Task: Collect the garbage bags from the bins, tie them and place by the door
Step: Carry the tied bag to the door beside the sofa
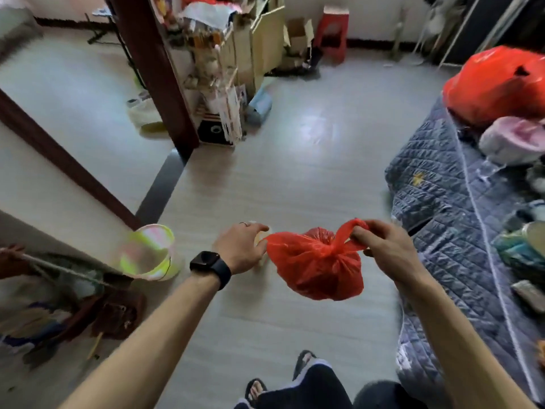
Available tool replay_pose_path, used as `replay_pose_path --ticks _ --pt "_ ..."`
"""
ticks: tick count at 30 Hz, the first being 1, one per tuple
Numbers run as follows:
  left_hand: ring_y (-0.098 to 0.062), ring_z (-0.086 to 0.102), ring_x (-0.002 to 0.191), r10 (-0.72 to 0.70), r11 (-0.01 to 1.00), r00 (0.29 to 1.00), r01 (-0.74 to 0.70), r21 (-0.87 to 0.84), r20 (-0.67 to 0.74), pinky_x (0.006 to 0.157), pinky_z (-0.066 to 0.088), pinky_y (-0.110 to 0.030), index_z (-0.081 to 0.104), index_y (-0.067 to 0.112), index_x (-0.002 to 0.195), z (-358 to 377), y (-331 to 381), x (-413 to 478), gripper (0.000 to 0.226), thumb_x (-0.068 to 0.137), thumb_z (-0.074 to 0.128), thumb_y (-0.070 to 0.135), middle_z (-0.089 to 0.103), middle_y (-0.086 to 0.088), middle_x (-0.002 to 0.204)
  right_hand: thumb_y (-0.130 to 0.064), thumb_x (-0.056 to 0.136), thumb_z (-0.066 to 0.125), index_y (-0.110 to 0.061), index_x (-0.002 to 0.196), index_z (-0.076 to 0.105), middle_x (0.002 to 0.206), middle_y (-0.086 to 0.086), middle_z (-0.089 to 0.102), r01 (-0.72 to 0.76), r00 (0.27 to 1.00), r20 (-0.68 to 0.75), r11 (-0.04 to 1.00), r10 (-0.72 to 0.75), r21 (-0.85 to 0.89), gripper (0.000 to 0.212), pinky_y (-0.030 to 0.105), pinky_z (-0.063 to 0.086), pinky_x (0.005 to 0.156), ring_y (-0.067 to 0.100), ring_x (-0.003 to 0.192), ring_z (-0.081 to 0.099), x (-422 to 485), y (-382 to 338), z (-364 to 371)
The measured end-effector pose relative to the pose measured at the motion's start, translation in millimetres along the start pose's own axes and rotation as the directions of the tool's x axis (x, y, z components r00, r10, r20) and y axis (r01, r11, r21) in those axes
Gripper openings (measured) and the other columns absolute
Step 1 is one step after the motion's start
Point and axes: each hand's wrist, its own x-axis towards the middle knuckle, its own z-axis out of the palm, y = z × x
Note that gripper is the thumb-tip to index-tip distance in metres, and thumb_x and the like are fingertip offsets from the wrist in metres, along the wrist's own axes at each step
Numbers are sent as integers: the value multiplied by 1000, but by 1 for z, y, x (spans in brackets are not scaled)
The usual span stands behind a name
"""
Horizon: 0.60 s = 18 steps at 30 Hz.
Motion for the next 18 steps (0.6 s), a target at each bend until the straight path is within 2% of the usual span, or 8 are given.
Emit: replay_pose_path --ticks 2,5,9,13,18 --pt "-21 53 125 44 999 998 -45 24 44 101 44 -36 55 30 134 -1 7 41 41 94 51 38 59 -1 135 -12 91 67 -18 89 74 86 4 75 -14 999 -31 999 15 45 9 30 53 73 15 79 67 23 -1 -6" --pt "-21 52 126 81 995 995 -84 46 66 102 43 -36 55 30 134 -4 24 112 41 93 51 37 59 -1 135 -13 91 67 -18 86 74 78 -2 77 -37 997 -68 997 42 71 10 21 51 65 8 73 70 73 1 -21" --pt "-24 54 123 64 997 996 -66 42 63 101 45 -40 54 32 134 -11 48 198 41 94 52 38 59 -3 135 -15 91 68 -18 80 74 80 1 75 -57 994 -89 995 64 84 13 29 51 69 12 72 65 150 -1 -44" --pt "-24 55 122 37 997 993 -44 61 109 101 45 -39 54 31 135 -19 67 267 41 94 52 38 59 -5 134 -16 91 68 -15 80 75 77 -2 75 -95 990 -95 986 109 138 13 30 52 72 12 74 66 225 -11 -73" --pt "-23 51 126 29 999 990 -35 40 139 104 42 -37 53 28 136 -26 83 360 42 95 52 38 59 -6 135 -17 91 66 -12 87 75 88 10 75 -126 982 -121 980 145 153 10 33 51 74 17 78 66 320 -20 -112"
